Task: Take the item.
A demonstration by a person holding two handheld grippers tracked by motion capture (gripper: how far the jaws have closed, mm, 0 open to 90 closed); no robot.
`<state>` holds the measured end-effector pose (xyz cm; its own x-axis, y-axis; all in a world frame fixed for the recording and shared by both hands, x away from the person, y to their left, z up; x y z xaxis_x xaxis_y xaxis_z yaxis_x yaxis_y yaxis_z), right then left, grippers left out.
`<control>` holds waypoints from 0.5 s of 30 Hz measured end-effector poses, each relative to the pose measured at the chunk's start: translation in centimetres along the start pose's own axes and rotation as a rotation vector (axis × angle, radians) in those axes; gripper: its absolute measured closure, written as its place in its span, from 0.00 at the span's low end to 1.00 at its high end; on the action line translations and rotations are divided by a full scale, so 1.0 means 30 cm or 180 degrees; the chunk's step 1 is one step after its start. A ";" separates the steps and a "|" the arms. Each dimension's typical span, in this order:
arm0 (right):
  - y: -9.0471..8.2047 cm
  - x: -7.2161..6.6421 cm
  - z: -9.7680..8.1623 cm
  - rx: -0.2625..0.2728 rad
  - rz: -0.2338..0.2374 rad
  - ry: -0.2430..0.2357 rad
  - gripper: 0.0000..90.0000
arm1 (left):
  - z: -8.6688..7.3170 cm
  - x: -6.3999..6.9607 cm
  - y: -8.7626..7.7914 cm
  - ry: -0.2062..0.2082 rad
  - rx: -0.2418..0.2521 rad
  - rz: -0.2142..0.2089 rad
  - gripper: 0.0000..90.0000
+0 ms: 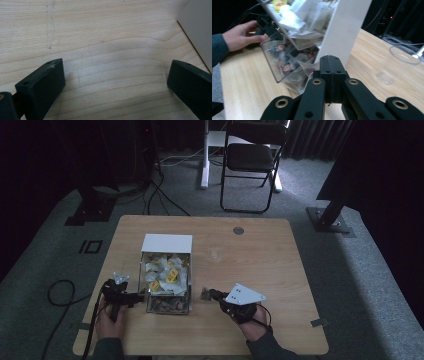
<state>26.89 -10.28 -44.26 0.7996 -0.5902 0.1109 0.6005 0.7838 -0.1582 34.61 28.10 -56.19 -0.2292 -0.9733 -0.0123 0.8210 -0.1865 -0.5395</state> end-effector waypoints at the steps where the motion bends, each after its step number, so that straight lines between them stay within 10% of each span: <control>1: 0.001 0.006 0.000 -0.0001 -0.0017 0.0004 1.00 | 0.000 0.000 0.000 -0.0001 0.0000 -0.0001 0.02; 15: 0.016 0.078 0.007 -0.0023 -0.0172 0.0008 1.00 | 0.000 0.000 0.000 -0.0001 -0.0003 -0.0003 0.02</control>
<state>29.04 -11.26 -43.87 0.7660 -0.6321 0.1169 0.6427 0.7494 -0.1592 34.60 28.10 -56.18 -0.2298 -0.9732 -0.0116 0.8204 -0.1872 -0.5403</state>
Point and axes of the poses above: each handheld gripper's, and its own axes: y roughly forward along the jaws, z roughly out of its top, x roughly to its right, the point moved 2 cm from there along y, roughly forward along the jaws, and after that the axes turned 14 degrees about x, right-handed, at the moved point
